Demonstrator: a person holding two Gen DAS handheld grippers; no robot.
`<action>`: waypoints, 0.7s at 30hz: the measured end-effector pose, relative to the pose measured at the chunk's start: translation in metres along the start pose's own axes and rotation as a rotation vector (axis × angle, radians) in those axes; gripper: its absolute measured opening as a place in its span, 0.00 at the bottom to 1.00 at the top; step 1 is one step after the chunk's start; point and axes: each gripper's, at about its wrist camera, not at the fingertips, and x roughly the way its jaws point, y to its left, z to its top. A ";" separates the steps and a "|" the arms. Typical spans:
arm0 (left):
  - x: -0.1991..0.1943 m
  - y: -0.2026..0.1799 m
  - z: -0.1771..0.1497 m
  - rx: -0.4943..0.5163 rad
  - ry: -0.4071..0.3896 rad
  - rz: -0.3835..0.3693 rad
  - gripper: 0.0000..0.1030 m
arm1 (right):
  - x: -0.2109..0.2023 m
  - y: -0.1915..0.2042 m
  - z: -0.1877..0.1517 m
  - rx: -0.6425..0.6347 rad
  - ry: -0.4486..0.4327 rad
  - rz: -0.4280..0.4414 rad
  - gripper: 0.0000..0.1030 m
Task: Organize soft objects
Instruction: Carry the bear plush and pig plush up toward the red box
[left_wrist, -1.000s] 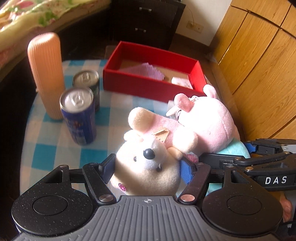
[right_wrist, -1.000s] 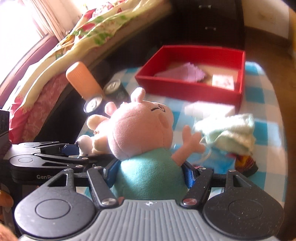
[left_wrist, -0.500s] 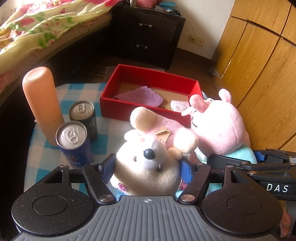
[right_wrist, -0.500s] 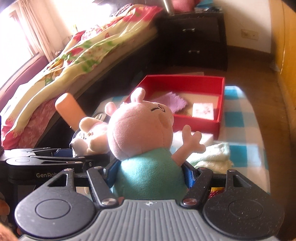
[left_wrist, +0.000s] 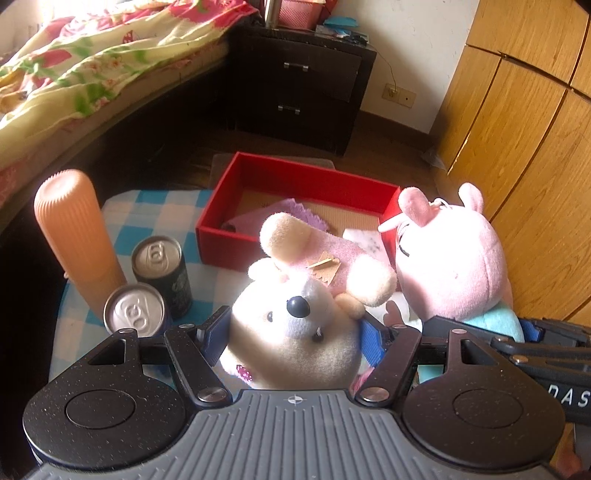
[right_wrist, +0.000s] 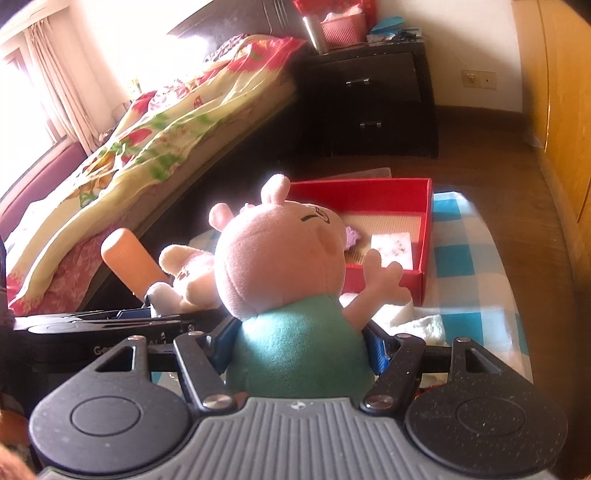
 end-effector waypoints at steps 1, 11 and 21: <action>0.000 -0.001 0.002 0.001 -0.004 0.005 0.67 | 0.000 0.000 0.001 0.000 -0.005 -0.004 0.45; 0.010 -0.003 0.017 -0.002 -0.012 0.011 0.67 | 0.002 -0.005 0.013 0.016 -0.045 -0.034 0.45; 0.034 -0.005 0.040 0.002 -0.023 0.040 0.67 | 0.017 -0.015 0.030 0.055 -0.054 -0.057 0.45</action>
